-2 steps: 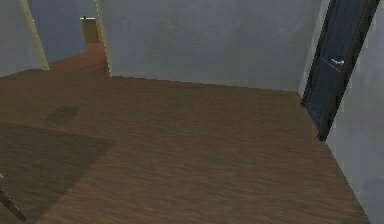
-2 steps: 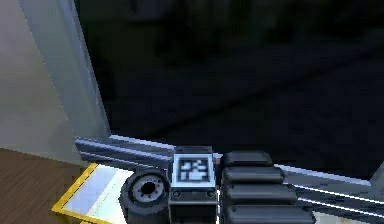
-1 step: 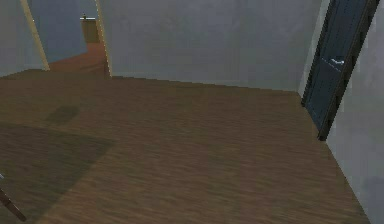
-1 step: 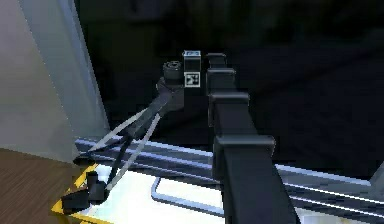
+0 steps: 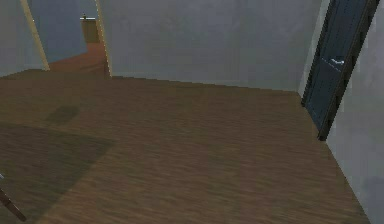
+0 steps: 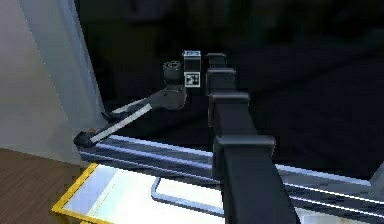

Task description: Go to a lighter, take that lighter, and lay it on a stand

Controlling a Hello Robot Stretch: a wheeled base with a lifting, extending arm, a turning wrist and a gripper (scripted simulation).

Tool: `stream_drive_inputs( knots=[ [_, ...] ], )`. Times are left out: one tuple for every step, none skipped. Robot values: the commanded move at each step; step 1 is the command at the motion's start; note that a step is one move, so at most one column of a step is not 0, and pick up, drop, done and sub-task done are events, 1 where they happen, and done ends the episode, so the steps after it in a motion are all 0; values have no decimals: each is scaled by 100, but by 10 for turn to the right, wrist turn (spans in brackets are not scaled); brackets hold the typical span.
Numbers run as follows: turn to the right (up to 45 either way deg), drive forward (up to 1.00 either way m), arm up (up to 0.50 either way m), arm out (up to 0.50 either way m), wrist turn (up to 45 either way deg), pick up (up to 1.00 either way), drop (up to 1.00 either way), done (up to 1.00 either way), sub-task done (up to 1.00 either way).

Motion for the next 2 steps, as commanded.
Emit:
stream_drive_inputs(
  knots=[
    [0, 0, 0, 0, 450, 0, 0, 0, 0],
    [0, 0, 0, 0, 450, 0, 0, 0, 0]
  ],
)
